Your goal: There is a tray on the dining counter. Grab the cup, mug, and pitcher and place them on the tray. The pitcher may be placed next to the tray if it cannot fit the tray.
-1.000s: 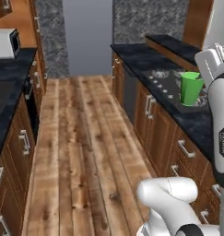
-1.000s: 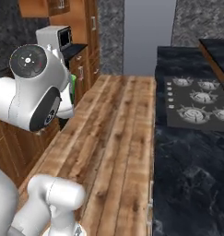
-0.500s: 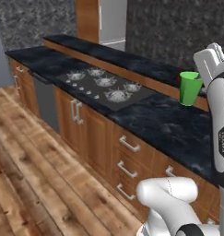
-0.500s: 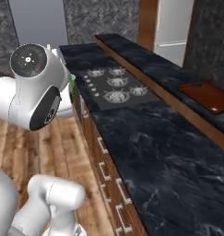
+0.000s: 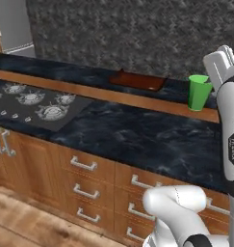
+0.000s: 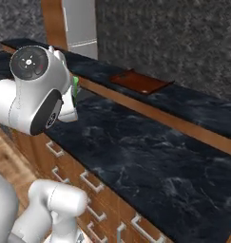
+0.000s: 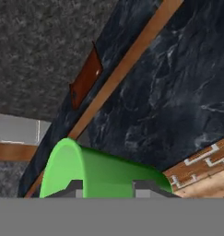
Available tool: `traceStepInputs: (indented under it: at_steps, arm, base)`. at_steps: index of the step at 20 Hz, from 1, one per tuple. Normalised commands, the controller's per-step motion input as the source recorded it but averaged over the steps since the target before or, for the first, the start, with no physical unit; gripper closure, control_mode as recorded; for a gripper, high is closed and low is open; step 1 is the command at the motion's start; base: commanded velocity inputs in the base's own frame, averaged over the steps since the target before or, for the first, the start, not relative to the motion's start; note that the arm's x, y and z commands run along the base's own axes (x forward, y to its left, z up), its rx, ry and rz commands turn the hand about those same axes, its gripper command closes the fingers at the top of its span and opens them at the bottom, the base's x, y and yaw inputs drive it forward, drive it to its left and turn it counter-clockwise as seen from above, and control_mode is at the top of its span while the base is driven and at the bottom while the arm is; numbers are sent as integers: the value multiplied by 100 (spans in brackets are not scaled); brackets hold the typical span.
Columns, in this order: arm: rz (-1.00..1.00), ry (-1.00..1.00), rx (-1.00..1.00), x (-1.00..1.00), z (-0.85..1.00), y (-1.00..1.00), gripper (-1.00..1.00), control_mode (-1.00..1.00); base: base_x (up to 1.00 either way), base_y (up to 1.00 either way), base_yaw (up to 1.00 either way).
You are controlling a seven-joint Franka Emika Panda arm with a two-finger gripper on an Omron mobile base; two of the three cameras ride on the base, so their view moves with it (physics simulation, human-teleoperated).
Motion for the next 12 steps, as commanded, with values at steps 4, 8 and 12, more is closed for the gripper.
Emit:
traceStepInputs:
  at_steps: [4, 8, 12]
  arm:
    - [0, 0, 0, 0, 0, 0, 100, 100]
    - [0, 0, 0, 0, 0, 0, 100, 100]
    - [0, 0, 0, 0, 0, 0, 100, 100]
  base:
    - [-4, -2, -67]
    - [-7, -19, -59]
    - [-16, -81, -26]
